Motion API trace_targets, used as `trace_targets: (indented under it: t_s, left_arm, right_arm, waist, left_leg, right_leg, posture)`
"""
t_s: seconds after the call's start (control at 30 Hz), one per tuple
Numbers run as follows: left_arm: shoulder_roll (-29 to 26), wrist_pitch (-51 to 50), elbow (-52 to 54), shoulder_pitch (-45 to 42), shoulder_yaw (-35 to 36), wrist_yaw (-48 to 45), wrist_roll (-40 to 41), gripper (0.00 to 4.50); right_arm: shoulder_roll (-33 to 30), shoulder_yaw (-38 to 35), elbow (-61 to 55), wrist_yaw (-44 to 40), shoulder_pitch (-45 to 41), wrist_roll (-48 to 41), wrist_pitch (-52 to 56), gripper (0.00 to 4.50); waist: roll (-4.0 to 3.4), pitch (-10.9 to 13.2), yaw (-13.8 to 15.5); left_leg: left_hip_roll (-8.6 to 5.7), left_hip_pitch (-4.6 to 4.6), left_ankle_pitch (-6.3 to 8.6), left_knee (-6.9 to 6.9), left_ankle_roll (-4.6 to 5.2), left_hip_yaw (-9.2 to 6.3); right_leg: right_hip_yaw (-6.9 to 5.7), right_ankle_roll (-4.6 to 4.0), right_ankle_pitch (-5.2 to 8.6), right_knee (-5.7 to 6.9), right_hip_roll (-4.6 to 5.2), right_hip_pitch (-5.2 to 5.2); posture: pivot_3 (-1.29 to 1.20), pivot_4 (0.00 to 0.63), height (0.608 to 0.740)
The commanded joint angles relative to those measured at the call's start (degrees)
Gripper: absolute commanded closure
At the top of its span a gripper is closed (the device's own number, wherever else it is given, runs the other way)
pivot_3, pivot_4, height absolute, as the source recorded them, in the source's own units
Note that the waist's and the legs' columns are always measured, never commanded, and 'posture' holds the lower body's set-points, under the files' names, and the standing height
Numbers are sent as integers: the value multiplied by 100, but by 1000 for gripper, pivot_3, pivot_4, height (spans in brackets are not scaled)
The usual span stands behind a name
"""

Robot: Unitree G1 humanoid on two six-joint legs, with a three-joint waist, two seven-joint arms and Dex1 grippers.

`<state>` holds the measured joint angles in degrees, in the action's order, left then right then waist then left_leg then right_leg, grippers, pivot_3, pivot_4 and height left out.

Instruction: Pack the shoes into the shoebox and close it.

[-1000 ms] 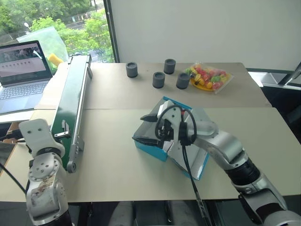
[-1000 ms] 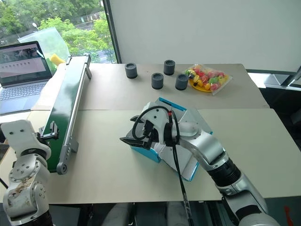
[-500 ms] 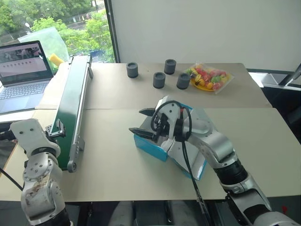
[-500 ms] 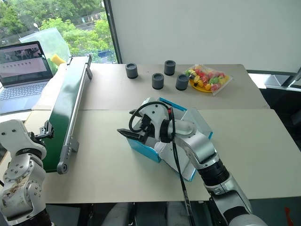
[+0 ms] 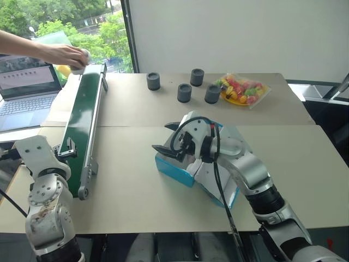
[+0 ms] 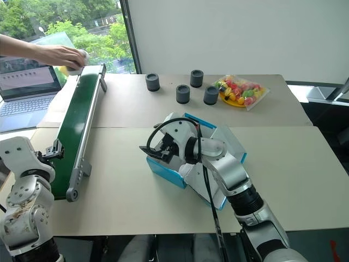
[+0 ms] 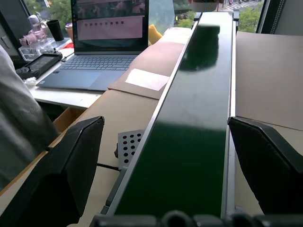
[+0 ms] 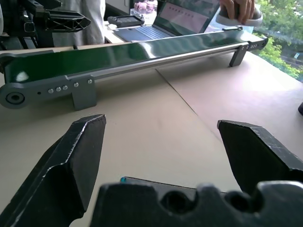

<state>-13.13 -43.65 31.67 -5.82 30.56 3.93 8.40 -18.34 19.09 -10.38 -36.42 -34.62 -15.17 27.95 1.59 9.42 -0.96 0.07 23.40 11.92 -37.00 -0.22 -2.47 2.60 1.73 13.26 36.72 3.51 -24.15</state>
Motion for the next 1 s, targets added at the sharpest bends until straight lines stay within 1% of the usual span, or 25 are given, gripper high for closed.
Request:
trace_targets:
  t_s: [0.03, 0.4, 0.6, 0.8, 1.0]
  left_arm:
    - [-56, 157, 74, -91, -11, 0, 33, 0]
    - [-125, 201, -116, -19, -146, -91, 51, 0]
    - [-87, -119, -187, -54, -69, -96, 200, 0]
    - [-194, -606, -251, -189, 42, -125, 331, 0]
    - [-271, -663, -384, -170, 128, -302, 506, 0]
  right_arm:
    - [78, -199, -174, 25, 25, 13, -118, 62]
    - [108, -277, -213, 71, 47, 124, -69, 62]
    - [206, -376, -168, 137, 13, 119, 15, 62]
    - [308, -410, -146, 161, -13, 102, 73, 62]
    - [412, -409, -87, 207, -60, 132, 52, 62]
  waist:
    - [0, 0, -2]
    - [0, 0, -5]
    - [0, 0, -7]
    - [0, 0, -6]
    - [0, 0, -8]
  left_leg:
    - [0, 0, 0, 0, 0, 0]
    - [0, -1, 0, 0, 0, 0]
    - [0, -1, 0, 0, 0, 0]
    - [0, -2, 0, 0, 0, 0]
    - [0, -2, 0, 0, 0, 0]
  right_leg:
    - [0, 0, 0, 0, 0, 0]
    - [0, 0, 0, 1, 0, 0]
    - [1, 0, 0, 2, 0, 0]
    - [0, 0, 0, 3, 0, 0]
    - [1, 0, 0, 4, 0, -1]
  posture:
    - [0, 150, 740]
    - [0, 150, 740]
    - [0, 150, 740]
    - [0, 150, 740]
    - [0, 150, 740]
